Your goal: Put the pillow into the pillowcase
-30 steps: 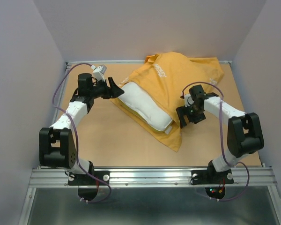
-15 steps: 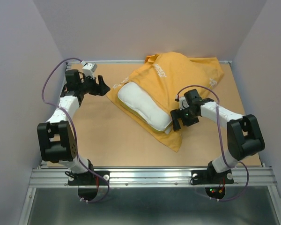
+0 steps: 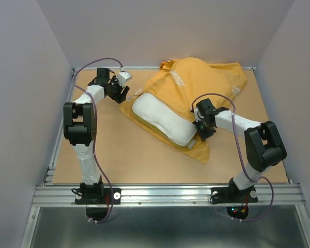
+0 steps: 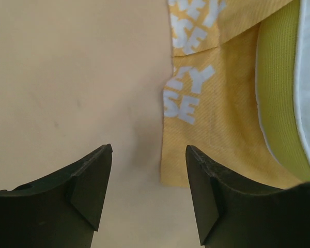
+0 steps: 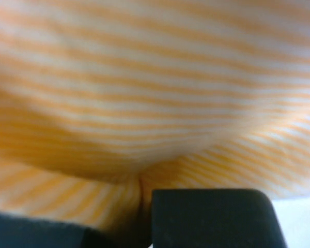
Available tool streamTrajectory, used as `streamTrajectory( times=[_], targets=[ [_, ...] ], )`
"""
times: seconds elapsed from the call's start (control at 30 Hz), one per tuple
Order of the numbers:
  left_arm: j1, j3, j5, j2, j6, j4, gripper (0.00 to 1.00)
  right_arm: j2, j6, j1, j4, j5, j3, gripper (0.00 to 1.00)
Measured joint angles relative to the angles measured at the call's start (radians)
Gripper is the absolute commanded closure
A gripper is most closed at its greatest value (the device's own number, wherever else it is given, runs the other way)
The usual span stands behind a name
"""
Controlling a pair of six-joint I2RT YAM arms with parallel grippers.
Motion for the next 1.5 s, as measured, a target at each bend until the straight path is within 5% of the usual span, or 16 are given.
streamTrajectory(
  times=[0.53,0.73,0.77,0.9,1.0,1.2,1.37,1.5],
  targets=[
    [-0.327,0.077,0.027,0.1,0.141,-0.101,0.26,-0.106,-0.205,-0.189,-0.078,0.092,-0.042,0.99],
    [-0.337,0.125,-0.047,0.188,0.063,-0.066,0.48,-0.113,-0.222,-0.242,-0.08,0.078,-0.042,0.99],
    [-0.338,0.132,-0.07,0.192,0.051,-0.056,0.67,-0.117,-0.224,-0.252,-0.08,0.07,-0.042,1.0],
    [-0.343,0.136,-0.076,0.195,0.039,-0.074,1.0,-0.16,-0.232,-0.305,-0.084,-0.013,-0.041,0.99],
    [-0.347,0.139,-0.036,0.187,0.042,-0.12,1.0,-0.196,-0.235,-0.331,-0.117,-0.092,-0.016,0.99],
    [-0.285,0.191,0.124,0.059,-0.078,-0.297,1.0,-0.204,-0.206,-0.361,-0.241,-0.32,0.274,0.99],
    [-0.158,0.591,0.223,-0.02,-0.246,-0.417,1.0,-0.192,-0.132,-0.436,-0.277,-0.483,0.648,1.0],
    [-0.062,0.809,0.34,-0.117,-0.468,-0.325,1.0,-0.116,-0.024,-0.539,-0.254,-0.612,1.001,1.0]
  ],
)
